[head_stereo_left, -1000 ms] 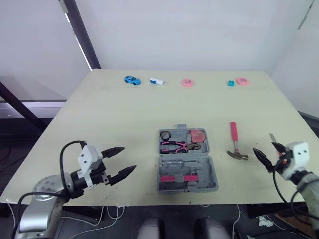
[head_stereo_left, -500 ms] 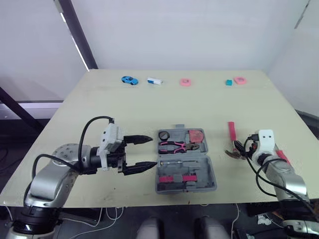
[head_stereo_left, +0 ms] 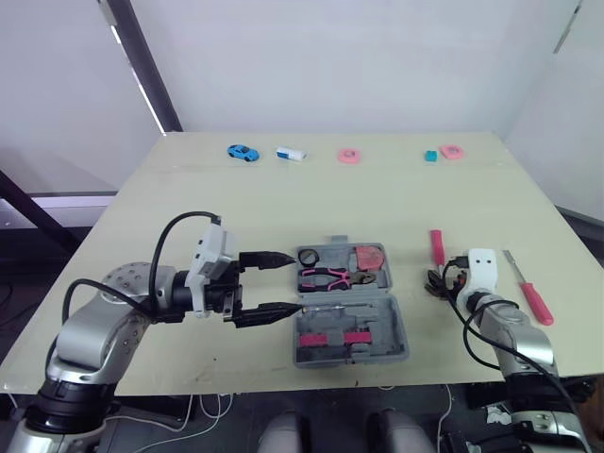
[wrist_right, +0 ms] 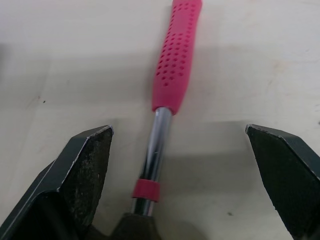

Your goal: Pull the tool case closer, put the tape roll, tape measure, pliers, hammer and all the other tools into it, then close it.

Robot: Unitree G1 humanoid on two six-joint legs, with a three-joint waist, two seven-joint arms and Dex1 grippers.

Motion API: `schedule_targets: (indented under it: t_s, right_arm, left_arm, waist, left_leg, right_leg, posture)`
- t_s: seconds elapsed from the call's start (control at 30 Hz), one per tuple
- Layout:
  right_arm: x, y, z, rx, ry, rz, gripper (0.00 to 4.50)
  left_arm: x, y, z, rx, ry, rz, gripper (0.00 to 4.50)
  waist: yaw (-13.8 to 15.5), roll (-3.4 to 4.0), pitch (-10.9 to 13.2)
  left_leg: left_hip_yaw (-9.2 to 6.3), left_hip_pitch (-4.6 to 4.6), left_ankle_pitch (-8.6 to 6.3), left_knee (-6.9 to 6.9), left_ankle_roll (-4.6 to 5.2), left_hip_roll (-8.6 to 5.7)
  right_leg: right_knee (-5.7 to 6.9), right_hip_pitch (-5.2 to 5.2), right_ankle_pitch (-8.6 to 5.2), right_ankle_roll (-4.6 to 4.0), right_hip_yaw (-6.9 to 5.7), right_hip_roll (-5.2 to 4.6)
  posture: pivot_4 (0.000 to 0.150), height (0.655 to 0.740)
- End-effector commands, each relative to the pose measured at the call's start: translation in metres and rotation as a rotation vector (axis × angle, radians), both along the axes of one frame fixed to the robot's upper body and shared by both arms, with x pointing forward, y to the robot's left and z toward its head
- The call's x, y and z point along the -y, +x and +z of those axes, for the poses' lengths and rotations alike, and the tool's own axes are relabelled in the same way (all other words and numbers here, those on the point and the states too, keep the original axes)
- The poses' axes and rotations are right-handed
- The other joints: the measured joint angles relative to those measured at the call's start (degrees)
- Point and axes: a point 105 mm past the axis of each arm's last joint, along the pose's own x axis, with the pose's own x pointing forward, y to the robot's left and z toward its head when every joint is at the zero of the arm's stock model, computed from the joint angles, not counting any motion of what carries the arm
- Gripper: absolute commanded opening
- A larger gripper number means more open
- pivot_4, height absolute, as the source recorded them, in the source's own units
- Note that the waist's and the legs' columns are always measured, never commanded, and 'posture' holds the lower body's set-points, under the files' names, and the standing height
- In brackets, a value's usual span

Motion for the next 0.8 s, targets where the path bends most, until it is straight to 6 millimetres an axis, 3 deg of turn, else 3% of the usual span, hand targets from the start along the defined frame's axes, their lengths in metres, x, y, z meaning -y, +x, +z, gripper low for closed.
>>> schedule_targets:
  t_s: [0.03,0.07,0.23,0.43,0.57,0.8]
  right_arm:
    - [-0.004,0.002,0.0,-0.045,-0.025,-0.012,4.5]
    - [-0.005,0.001,-0.004,-0.071,-0.027,-0.02,4.5]
    - [-0.006,-0.004,-0.013,-0.116,-0.032,-0.046,2.3]
    - [-0.006,-0.007,-0.015,-0.117,-0.03,-0.064,0.09]
    - [-0.005,-0.006,-0.013,-0.101,-0.026,-0.077,0.01]
    - [-0.006,0.001,0.009,0.018,0.001,-0.064,0.01]
  left_arm:
    - [0.004,-0.004,0.008,0.047,0.002,-0.033,4.41]
    - [0.004,-0.003,0.007,0.048,0.002,-0.033,4.41]
    - [0.004,-0.003,0.008,0.056,0.0,-0.034,4.5]
    - [0.005,-0.003,0.009,0.063,-0.008,-0.035,4.5]
    - [0.006,-0.002,0.01,0.065,-0.017,-0.038,4.5]
    - [0.008,-0.002,0.011,0.055,-0.051,-0.038,4.5]
  waist:
    - [-0.02,0.0,0.0]
    - [-0.04,0.0,0.0]
    - [-0.04,-0.13,-0.08]
    - [0.08,-0.18,-0.11]
    - [0.08,-0.19,-0.11]
    - [-0.01,-0.18,-0.11]
  left_leg:
    - [0.0,0.0,0.0,0.01,0.0,0.0]
    - [0.0,0.01,0.0,0.01,0.0,0.0]
    - [0.0,0.02,0.0,0.0,0.0,0.02]
    - [-0.01,0.02,0.0,0.02,0.0,0.01]
    - [-0.01,0.02,0.0,0.02,0.0,0.01]
    - [-0.03,0.02,0.0,0.01,0.0,0.01]
  right_leg:
    - [0.0,0.0,0.0,0.0,0.01,0.0]
    - [0.0,0.0,0.0,0.0,0.01,0.0]
    - [0.02,0.01,-0.01,-0.01,-0.03,0.04]
    - [0.01,0.03,0.0,0.0,0.01,0.03]
    - [0.01,0.04,0.0,-0.01,0.01,0.03]
    - [0.0,0.04,0.0,0.0,0.01,0.04]
  posture:
    - [0.15,0.7395]
    - [0.15,0.7395]
    - [0.15,0.7395]
    - [0.15,0.7395]
    - [0.15,0.7395]
    - [0.15,0.7395]
